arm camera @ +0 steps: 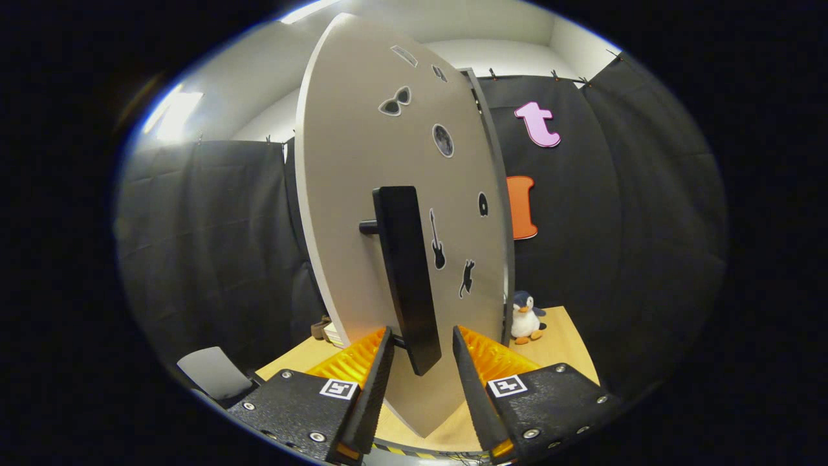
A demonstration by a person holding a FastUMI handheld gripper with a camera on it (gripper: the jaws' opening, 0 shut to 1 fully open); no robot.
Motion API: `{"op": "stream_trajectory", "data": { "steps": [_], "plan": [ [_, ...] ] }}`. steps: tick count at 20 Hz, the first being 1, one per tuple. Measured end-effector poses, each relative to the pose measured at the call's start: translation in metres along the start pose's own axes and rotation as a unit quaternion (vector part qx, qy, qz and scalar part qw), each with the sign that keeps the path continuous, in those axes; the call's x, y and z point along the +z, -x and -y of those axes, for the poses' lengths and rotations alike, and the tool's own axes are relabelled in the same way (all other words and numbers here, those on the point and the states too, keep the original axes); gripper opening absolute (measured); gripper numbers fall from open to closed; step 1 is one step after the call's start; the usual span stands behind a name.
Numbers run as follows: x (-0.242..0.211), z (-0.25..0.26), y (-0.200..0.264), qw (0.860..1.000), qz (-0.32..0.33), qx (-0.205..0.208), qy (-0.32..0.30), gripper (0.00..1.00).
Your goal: Open the shoe cabinet door, grab the shoes and put them into the shoe cabinet, then close the shoe cabinet door.
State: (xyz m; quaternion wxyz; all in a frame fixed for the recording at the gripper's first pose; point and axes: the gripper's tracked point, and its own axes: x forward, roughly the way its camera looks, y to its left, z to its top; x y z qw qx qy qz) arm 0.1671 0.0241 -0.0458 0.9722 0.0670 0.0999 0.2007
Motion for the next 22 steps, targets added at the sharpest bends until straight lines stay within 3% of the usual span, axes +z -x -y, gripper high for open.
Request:
{"op": "stream_trajectory", "data": {
  "steps": [9,22],
  "plan": [
    [0.009,-0.080,-0.082,0.999,-0.001,0.039,0.027,0.67],
    [0.032,-0.138,-0.200,0.997,0.041,-0.022,0.056,0.71]
  ]
}}
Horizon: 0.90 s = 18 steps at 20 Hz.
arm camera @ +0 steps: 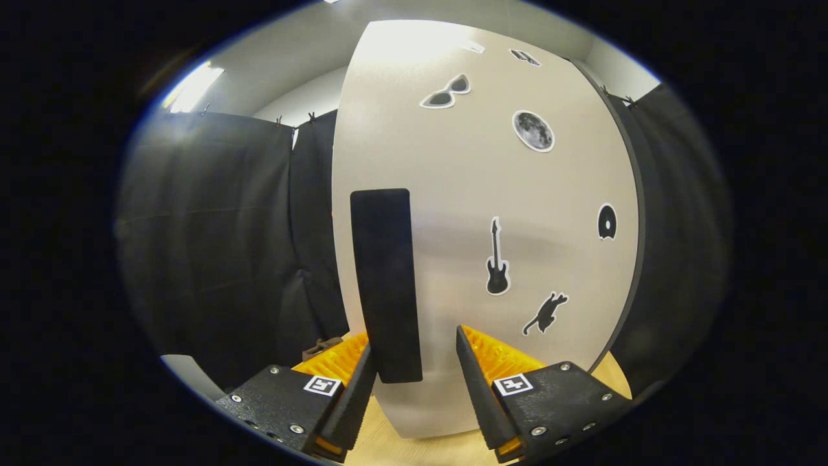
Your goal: Open the shoe cabinet door, grab the shoes and put them into the shoe cabinet, then close the shoe cabinet door.
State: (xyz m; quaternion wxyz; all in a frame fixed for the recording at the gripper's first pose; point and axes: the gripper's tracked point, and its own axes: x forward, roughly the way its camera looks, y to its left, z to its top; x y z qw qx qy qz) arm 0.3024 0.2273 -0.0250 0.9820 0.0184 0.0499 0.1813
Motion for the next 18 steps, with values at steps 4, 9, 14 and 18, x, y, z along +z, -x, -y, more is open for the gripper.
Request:
{"op": "stream_trajectory", "data": {
  "steps": [4,9,14,18],
  "plan": [
    [0.002,-0.004,-0.023,1.000,0.005,-0.021,-0.006,0.73],
    [0.002,-0.004,-0.029,0.999,0.012,-0.053,0.000,0.75],
    [0.001,-0.003,-0.035,0.997,0.019,-0.080,0.009,0.76],
    [0.001,-0.003,-0.038,0.995,0.021,-0.092,0.015,0.77]
  ]
}}
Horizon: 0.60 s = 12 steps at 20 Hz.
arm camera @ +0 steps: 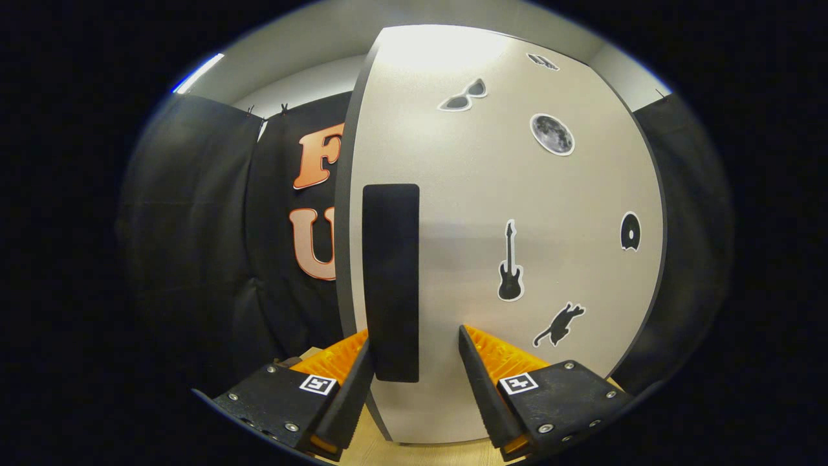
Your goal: Open the shoe cabinet door, grab the shoes and put them into the shoe cabinet, then close the shoe cabinet door.
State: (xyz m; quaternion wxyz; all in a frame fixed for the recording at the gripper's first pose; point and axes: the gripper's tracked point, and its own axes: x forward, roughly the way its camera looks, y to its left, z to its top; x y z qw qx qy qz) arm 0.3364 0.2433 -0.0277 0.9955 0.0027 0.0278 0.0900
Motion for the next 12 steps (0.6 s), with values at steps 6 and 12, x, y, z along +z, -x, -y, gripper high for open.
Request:
{"op": "stream_trajectory", "data": {
  "steps": [6,12],
  "plan": [
    [-0.0020,0.0002,-0.0024,1.000,0.003,-0.018,0.012,0.78],
    [0.0017,0.0011,-0.0009,1.000,-0.003,-0.017,-0.004,0.80]
  ]
}}
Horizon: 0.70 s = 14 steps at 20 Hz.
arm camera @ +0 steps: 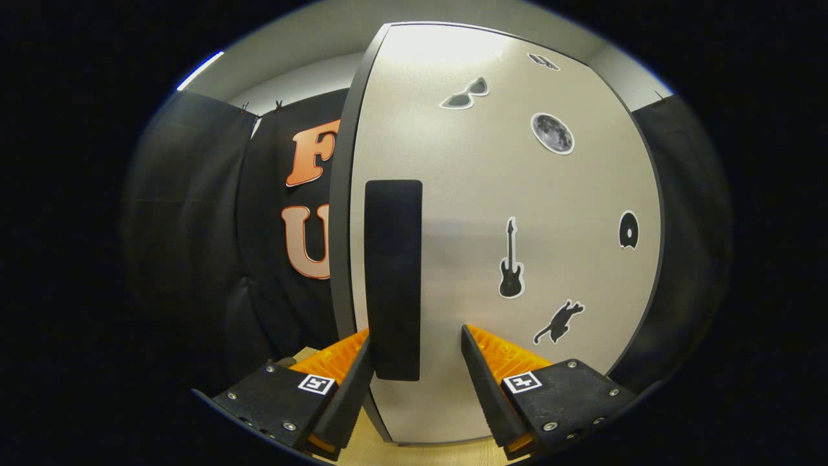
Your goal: Open the shoe cabinet door, grab the shoes and put them into the shoe cabinet, then close the shoe cabinet door.
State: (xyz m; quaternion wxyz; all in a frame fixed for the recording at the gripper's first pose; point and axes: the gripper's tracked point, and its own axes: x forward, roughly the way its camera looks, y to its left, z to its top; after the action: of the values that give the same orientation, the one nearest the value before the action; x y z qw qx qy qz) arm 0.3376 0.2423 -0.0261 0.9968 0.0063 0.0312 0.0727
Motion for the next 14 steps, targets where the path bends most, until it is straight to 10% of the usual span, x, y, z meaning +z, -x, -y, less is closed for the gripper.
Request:
{"op": "stream_trajectory", "data": {
  "steps": [14],
  "plan": [
    [0.015,0.040,0.143,0.999,-0.001,-0.034,0.027,0.84]
  ]
}}
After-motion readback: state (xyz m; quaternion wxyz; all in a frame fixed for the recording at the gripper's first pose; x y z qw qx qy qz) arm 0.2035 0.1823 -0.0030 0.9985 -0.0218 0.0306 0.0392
